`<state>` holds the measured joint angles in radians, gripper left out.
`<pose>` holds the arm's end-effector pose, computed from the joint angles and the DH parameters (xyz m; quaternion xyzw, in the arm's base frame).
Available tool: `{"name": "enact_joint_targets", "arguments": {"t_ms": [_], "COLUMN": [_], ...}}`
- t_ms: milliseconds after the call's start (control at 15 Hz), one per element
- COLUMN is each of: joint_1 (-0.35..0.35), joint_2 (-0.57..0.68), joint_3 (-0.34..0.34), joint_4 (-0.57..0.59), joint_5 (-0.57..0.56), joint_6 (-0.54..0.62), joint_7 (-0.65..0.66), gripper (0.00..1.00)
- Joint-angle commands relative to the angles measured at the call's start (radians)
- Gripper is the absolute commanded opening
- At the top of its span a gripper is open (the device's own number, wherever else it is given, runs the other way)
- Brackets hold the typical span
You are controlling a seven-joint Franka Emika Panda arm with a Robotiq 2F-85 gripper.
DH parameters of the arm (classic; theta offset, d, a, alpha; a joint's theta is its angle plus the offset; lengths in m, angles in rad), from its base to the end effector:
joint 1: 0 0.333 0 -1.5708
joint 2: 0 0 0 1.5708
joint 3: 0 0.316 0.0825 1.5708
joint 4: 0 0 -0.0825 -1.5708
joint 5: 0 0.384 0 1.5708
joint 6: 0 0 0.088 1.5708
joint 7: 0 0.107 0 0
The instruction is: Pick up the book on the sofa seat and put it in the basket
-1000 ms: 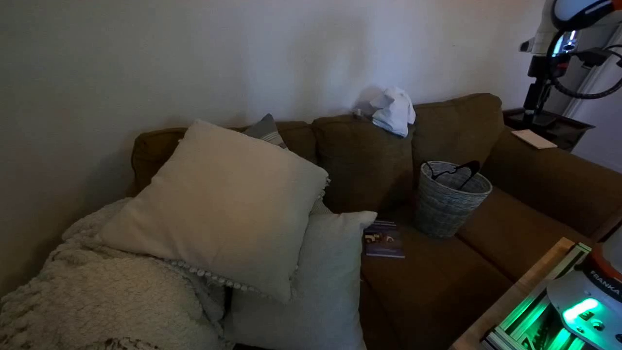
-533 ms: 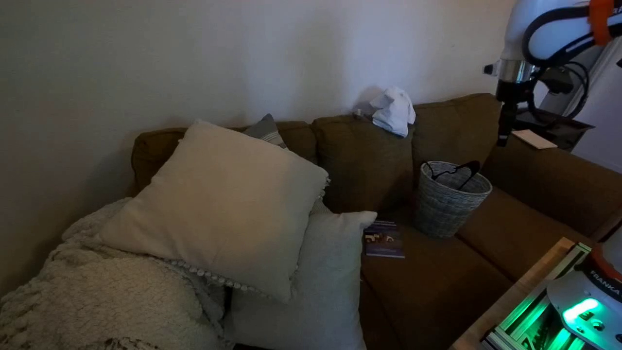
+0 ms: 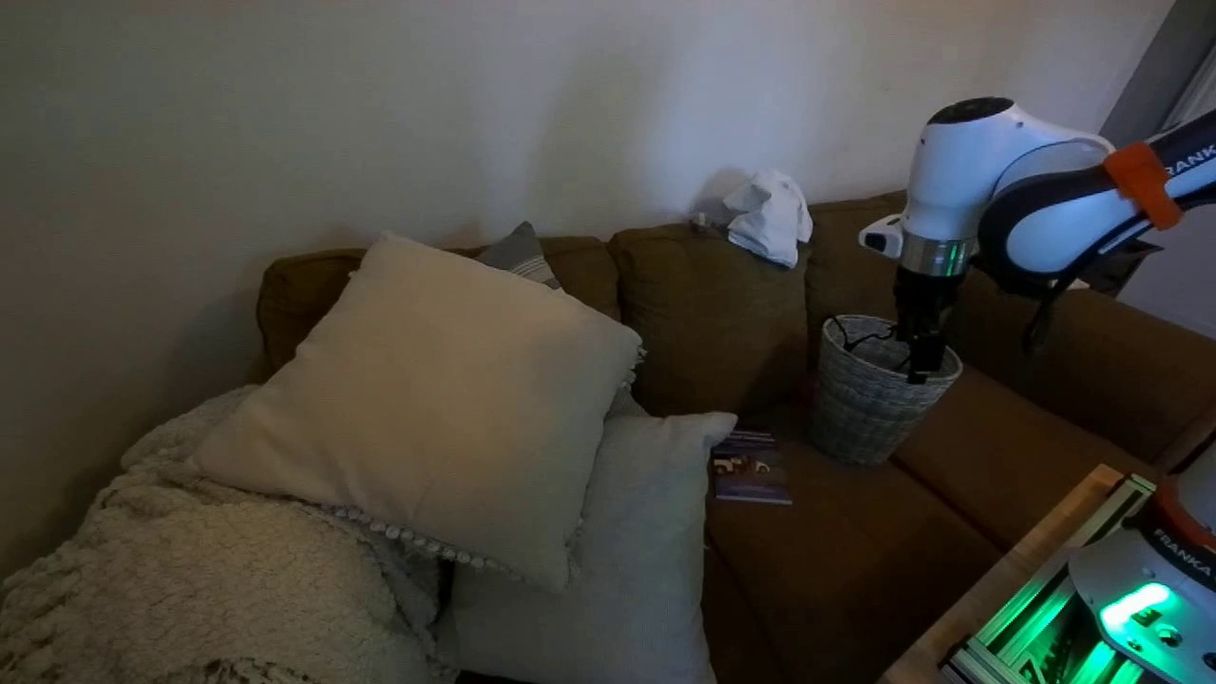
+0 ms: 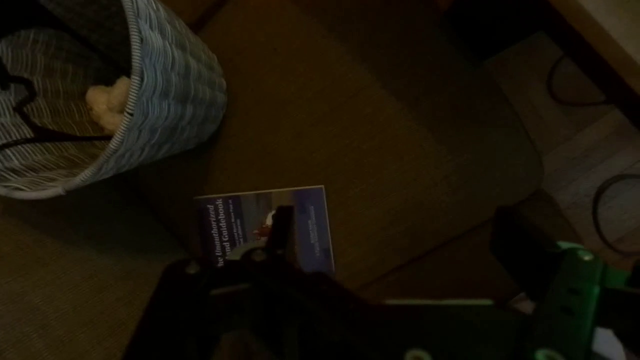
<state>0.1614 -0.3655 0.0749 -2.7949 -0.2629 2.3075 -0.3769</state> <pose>0.3443 0.0750 0.3042 0.9150 0.3847 -0.0695 0.0999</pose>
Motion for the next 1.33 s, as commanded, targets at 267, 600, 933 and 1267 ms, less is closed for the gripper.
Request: {"name": "enact_joint_targets", "arguments": {"t_ms": [267,600,933,1267], "joint_1": [-0.029,-0.357,-0.474,-0.18], "joint_2": [0.078,0.171,0.406,0.475], "joint_3": [0.076,0.512,0.67,0.381], "joint_4": [0.023,0.029,0.055,0.053], "joint_5": [-0.09,-0.296,-0.57,-0.675], "joint_6": [0.073,0.08,-0.043,-0.061], "joint_7": [0.232,0.606,0.99,1.005], "gripper": [1.0,1.0,1.0,1.0]}}
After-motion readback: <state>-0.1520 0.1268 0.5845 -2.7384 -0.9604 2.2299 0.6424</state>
